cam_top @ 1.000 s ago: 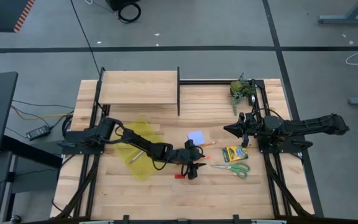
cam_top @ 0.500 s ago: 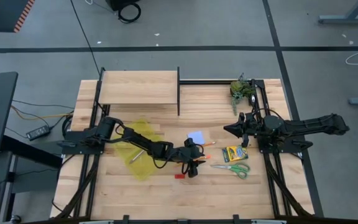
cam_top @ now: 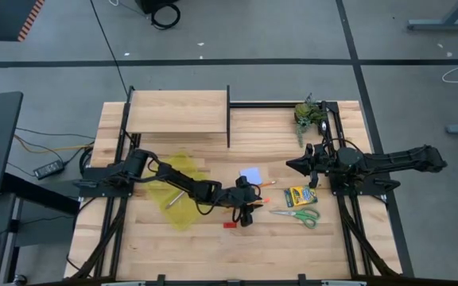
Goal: Pack school essentials
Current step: Put the bottom orange pencil into the yellow supply box
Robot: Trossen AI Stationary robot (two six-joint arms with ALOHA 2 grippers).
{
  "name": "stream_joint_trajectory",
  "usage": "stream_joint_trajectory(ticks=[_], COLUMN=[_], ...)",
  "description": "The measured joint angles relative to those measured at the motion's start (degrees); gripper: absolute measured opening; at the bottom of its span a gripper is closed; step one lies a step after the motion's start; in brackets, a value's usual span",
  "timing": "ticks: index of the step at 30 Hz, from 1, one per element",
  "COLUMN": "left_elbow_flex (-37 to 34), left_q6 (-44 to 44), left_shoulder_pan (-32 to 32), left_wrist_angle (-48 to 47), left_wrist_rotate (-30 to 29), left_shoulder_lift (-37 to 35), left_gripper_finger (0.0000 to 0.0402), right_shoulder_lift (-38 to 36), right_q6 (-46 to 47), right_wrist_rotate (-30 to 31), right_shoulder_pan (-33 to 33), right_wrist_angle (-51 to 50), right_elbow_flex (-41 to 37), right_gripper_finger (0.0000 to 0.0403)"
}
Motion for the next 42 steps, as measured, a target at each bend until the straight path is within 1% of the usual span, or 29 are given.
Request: stream_joint_trajectory(ticks=[7,12,19,22,26,28,32,36,42], left_elbow_flex=[0.0,0.0,0.0,0.1,0.3,0.5,1.4,1.8,3.7], left_q6=[0.0,0.0,3.2,1.2,-0.6,0.1,3.5,4.9,4.7], left_shoulder_pan=[0.0,0.0,0.1,0.2,0.2,0.2,0.2,0.3,0.3], left_wrist_angle=[-0.1,-1.5,-1.3,1.8,5.8,7.5,8.4,11.0,11.7], left_wrist_rotate=[0.0,0.0,0.0,0.0,0.0,-0.4,-4.2,-5.4,-5.6], left_shoulder_lift=[0.0,0.0,0.0,0.8,3.6,4.6,5.7,6.6,10.5], left_gripper_finger=[0.0125,0.0118,0.0114,0.0123,0.0152,0.0169,0.0191,0.0196,0.0184], right_shoulder_lift=[0.0,0.0,0.0,0.0,0.0,0.0,0.0,0.0,0.0], right_q6=[0.0,0.0,0.0,0.0,0.0,0.0,0.0,0.0,0.0], right_wrist_rotate=[0.0,0.0,0.0,0.0,0.0,0.0,0.0,0.0,0.0], right_shoulder_pan=[0.0,0.0,0.0,0.0,0.0,0.0,0.0,0.0,0.0], right_wrist_angle=[0.0,0.0,0.0,0.0,-0.1,-0.2,-0.6,-0.9,-1.3], right_elbow_flex=[0.0,0.0,0.0,0.0,0.0,0.0,0.0,0.0,0.0], right_gripper_finger=[0.0010,0.0010,0.0010,0.0010,0.0010,0.0010,0.0010,0.0010,0.0010])
